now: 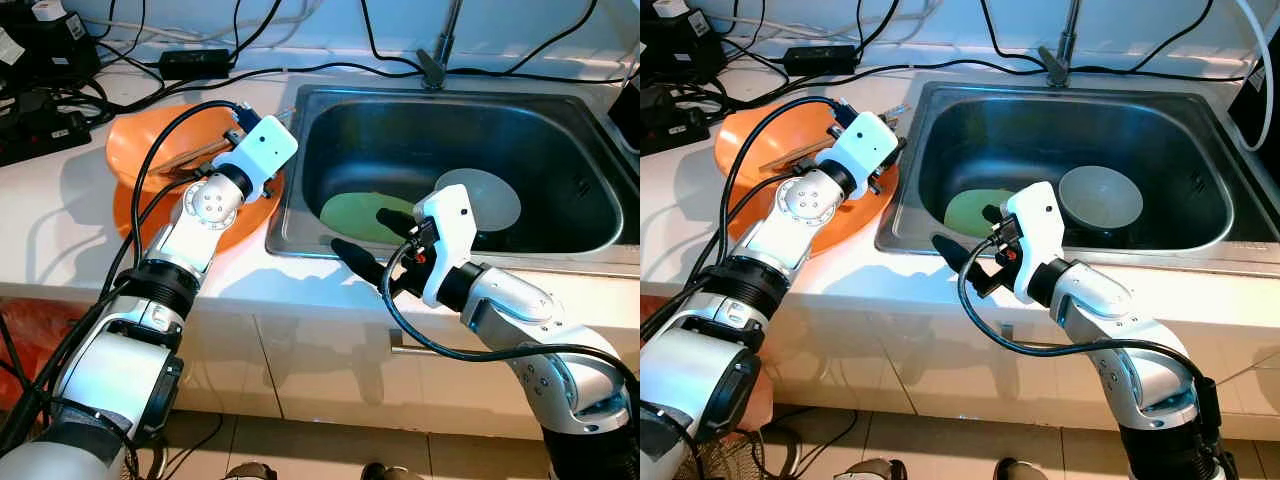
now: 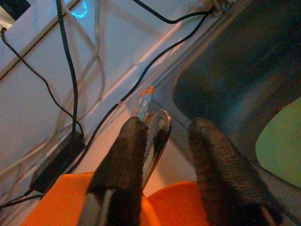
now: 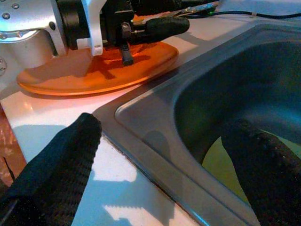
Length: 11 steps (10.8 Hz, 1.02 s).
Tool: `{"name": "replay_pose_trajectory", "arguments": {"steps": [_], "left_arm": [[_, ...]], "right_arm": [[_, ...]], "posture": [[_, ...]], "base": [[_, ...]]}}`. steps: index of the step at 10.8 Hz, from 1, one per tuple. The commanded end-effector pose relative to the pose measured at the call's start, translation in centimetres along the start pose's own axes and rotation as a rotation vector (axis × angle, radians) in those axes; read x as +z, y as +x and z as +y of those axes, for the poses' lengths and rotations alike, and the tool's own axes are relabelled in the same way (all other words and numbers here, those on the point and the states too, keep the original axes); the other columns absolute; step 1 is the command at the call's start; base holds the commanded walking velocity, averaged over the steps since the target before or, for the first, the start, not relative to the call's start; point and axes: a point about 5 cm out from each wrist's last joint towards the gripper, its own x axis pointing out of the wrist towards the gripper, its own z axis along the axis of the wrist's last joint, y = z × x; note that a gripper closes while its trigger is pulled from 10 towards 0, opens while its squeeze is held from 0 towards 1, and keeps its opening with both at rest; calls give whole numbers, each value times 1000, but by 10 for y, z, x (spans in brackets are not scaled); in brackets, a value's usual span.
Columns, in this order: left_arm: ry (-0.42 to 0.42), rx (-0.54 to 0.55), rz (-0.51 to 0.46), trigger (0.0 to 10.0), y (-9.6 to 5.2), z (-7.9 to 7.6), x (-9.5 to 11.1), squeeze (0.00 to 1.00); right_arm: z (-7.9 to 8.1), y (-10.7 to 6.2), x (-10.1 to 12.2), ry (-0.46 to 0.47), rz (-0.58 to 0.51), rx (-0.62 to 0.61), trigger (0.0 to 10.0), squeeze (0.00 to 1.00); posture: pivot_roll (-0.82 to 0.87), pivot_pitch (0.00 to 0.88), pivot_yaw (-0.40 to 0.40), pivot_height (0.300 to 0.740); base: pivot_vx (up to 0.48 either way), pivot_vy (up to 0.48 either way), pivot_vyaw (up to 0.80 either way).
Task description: Kitchen organization
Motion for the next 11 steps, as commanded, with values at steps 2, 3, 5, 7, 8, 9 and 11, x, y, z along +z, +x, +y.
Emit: {"name": "replay_pose_trajectory", "arguments": {"steps": [2,3,5,7,8,9,11], "left_arm": [[-22,-7,8,0,1,1,-1,0],[-25,-7,5,0,1,1,-1,0],[-29,-5,3,0,1,1,-1,0],[-32,-2,3,0,1,2,-1,0],[-33,0,1,0,0,3,-1,0],[-34,0,-1,0,0,3,-1,0],[-38,9,-31,0,1,7,7,0]], "right_arm": [[0,-1,3,-15,-7,-2,10000,0],[0,-1,3,-16,-8,-5,10000,0],[-1,-1,3,-18,-9,-9,10000,0],[-2,0,3,-19,-11,-12,10000,0],[-2,0,3,-20,-10,-13,10000,0],[-3,0,3,-21,-10,-14,10000,0],[-3,1,3,-24,-10,-15,10000,0]], "posture": [[46,114,35,740],[46,114,33,740],[48,112,32,740],[48,111,33,740],[49,109,33,740],[50,108,33,740],[50,106,31,740]], "base": [[0,0,0],[0,0,0],[0,0,0],[0,0,0],[0,0,0],[0,0,0],[0,0,0]]}}
